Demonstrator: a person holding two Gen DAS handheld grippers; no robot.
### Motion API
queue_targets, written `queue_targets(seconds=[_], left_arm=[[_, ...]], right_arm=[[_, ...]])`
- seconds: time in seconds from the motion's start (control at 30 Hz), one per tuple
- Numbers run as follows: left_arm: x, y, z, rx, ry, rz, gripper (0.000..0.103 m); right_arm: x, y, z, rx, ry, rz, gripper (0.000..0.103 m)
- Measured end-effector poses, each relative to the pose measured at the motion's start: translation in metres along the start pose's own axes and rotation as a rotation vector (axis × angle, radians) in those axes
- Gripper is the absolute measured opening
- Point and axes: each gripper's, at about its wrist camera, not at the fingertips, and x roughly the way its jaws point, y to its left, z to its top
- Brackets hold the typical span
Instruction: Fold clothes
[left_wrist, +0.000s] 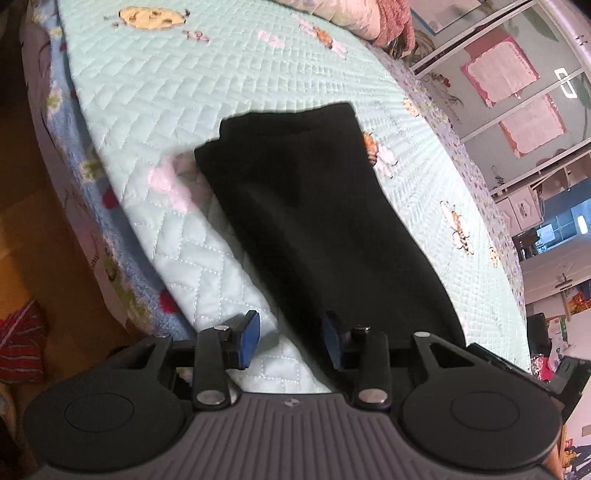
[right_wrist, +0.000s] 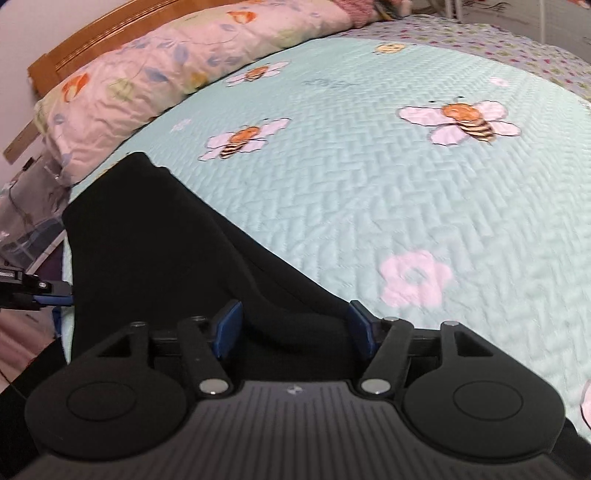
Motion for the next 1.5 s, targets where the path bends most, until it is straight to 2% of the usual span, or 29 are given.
queue_targets(seconds=[0.2,0.33,0.37,0.47,0.5,0.53,0.57,0.6,0.63,0.67,0.73,0.77,0.8,0.87,0.93,1.0,1.03,1.1,1.13,1.2,1.23,1.3,1.37,1.43,1.5], left_arm=[[-0.023,-0.025,0.012,0.097,-0.144,-0.034,0.04],[-0.006,-0.048,0.033,0.177,-0.194,-0.045,0.045],[0.004,-0.051,0.038,0.19,-0.188,-0.033,0.045],[0.05,-0.049,0.036,0.177,-0.046,0.001,0.045],[0.066,-0.048,0.036,0.173,0.002,0.012,0.044],[0.08,-0.048,0.034,0.172,0.046,0.021,0.043],[0.086,-0.052,0.026,0.214,0.058,0.007,0.045],[0.084,-0.059,0.019,0.257,0.052,0.015,0.045],[0.083,-0.066,0.012,0.299,0.045,0.023,0.047],[0.082,-0.072,0.005,0.338,0.04,0.029,0.048],[0.084,-0.075,0.002,0.335,0.045,0.021,0.052],[0.085,-0.076,0.003,0.329,0.042,0.024,0.052],[0.086,-0.078,0.003,0.323,0.039,0.028,0.053],[0.088,-0.082,0.003,0.321,0.035,0.041,0.057],[0.089,-0.088,0.001,0.338,0.034,0.065,0.058],[0.089,-0.096,-0.004,0.365,0.04,0.082,0.058],[0.088,-0.101,-0.008,0.376,0.05,0.079,0.058],[0.087,-0.108,-0.012,0.379,0.077,0.055,0.058],[0.086,-0.111,-0.016,0.377,0.087,0.045,0.058],[0.082,-0.119,-0.027,0.384,0.104,0.025,0.058],[0.081,-0.125,-0.035,0.392,0.111,0.014,0.058],[0.08,-0.137,-0.051,0.427,0.127,-0.013,0.058],[0.082,-0.154,-0.07,0.485,0.152,-0.047,0.058],[0.09,-0.172,-0.092,0.559,0.187,-0.075,0.058],[0.096,-0.185,-0.109,0.625,0.193,-0.057,0.061]], right_arm=[[-0.045,0.0,-0.004,0.057,-0.159,-0.052,0.064],[-0.049,0.018,0.008,0.053,-0.188,0.024,0.064],[-0.046,0.027,0.011,0.03,-0.18,0.054,0.064],[-0.027,0.047,0.009,-0.027,-0.113,0.135,0.064],[-0.016,0.047,0.006,-0.025,-0.064,0.143,0.064],[-0.004,0.038,-0.001,-0.003,-0.013,0.113,0.062],[0.007,0.027,-0.008,0.026,0.032,0.061,0.055],[0.009,0.011,-0.016,0.073,0.035,0.017,0.044],[0.003,-0.008,-0.025,0.131,0.01,-0.02,0.002],[-0.002,-0.026,-0.033,0.19,-0.015,-0.058,0.0],[-0.02,-0.045,-0.042,0.271,-0.063,-0.115,0.0],[-0.031,-0.052,-0.046,0.307,-0.088,-0.141,0.007],[-0.039,-0.05,-0.047,0.305,-0.109,-0.13,0.011],[-0.052,-0.032,-0.046,0.25,-0.147,-0.06,0.042],[-0.051,-0.005,-0.048,0.157,-0.125,0.025,0.053],[-0.036,0.021,-0.054,0.018,-0.043,0.053,0.053],[-0.026,0.026,-0.058,-0.021,-0.005,0.033,0.053],[-0.023,0.004,-0.065,0.071,-0.038,-0.032,0.042],[-0.024,-0.011,-0.07,0.133,-0.066,-0.066,0.027],[-0.046,-0.04,-0.078,0.279,-0.16,-0.177,0.024],[-0.059,-0.047,-0.083,0.317,-0.201,-0.212,0.026],[-0.087,-0.048,-0.093,0.307,-0.259,-0.189,0.038],[-0.114,-0.044,-0.107,0.273,-0.299,-0.158,0.062],[-0.142,-0.043,-0.128,0.294,-0.337,-0.159,0.064],[-0.17,-0.051,-0.154,0.367,-0.392,-0.163,0.064]])
